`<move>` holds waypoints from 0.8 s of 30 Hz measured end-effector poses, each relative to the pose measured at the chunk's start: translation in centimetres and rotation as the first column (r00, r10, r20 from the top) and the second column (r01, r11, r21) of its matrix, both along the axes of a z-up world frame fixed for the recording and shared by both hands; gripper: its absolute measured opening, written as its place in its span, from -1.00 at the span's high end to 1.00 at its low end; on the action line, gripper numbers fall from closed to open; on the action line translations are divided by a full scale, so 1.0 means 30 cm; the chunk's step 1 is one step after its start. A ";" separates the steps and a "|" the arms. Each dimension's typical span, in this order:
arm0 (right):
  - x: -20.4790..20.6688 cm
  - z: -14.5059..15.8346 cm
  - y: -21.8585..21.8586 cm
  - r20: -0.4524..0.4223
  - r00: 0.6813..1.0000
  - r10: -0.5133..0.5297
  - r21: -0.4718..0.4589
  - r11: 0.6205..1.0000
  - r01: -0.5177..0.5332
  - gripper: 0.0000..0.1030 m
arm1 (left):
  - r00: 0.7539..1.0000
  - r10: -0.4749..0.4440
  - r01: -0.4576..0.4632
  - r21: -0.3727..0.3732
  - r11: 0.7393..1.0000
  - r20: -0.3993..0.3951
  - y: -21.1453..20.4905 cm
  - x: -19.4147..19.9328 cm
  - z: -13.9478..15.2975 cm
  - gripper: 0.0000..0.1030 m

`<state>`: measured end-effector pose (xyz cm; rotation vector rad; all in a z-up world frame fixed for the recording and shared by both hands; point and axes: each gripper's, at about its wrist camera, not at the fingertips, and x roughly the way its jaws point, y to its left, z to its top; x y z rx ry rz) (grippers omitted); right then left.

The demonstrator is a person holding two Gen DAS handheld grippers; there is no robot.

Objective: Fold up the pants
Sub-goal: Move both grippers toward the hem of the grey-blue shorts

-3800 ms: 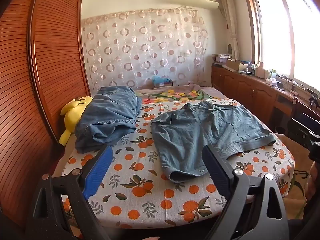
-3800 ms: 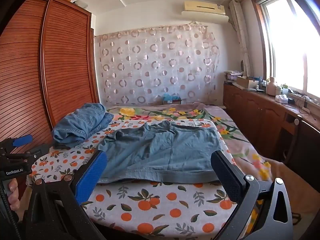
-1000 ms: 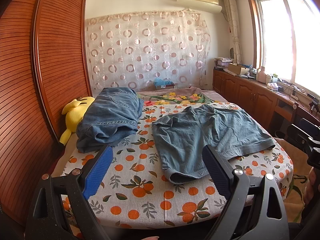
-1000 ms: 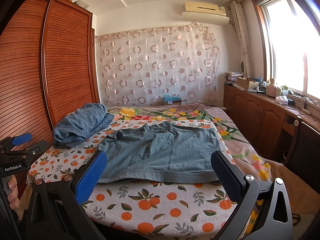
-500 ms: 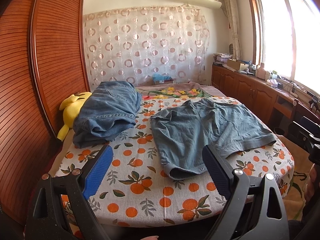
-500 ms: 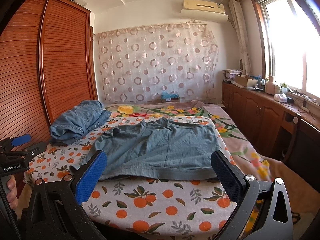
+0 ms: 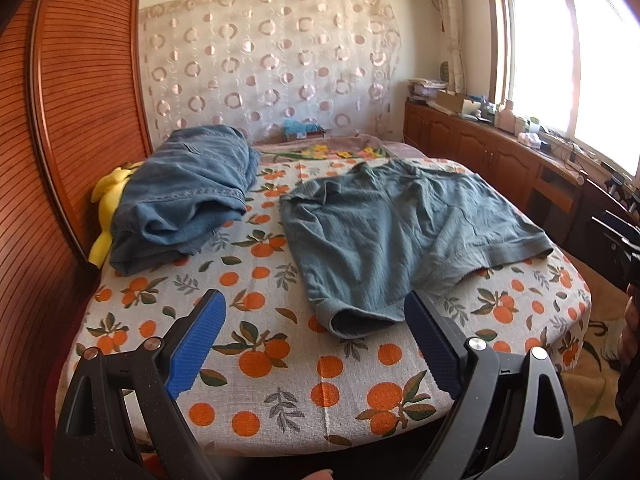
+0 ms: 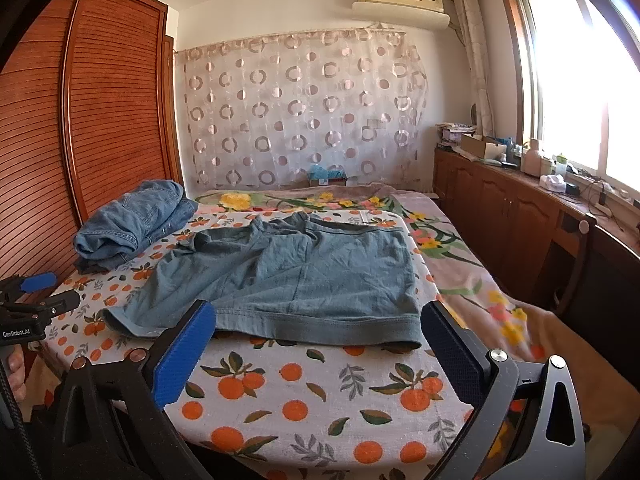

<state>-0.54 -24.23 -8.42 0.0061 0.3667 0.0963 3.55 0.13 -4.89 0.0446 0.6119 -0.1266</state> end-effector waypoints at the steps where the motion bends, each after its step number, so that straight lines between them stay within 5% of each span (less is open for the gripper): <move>1: 0.005 0.000 -0.003 -0.007 1.000 -0.001 -0.007 1.000 0.001 -0.92 | 1.000 -0.007 0.007 0.002 1.000 -0.009 -0.001 0.007 -0.011 -0.77; 12: 0.071 -0.010 -0.041 -0.079 0.997 -0.010 -0.034 0.999 0.008 -0.40 | 0.991 -0.091 0.089 -0.023 0.996 -0.095 -0.016 0.074 -0.101 -0.77; 24: 0.134 0.017 -0.090 -0.127 0.991 -0.049 -0.018 0.999 0.047 -0.13 | 0.983 -0.125 0.121 -0.037 0.992 -0.131 -0.022 0.166 -0.121 -0.17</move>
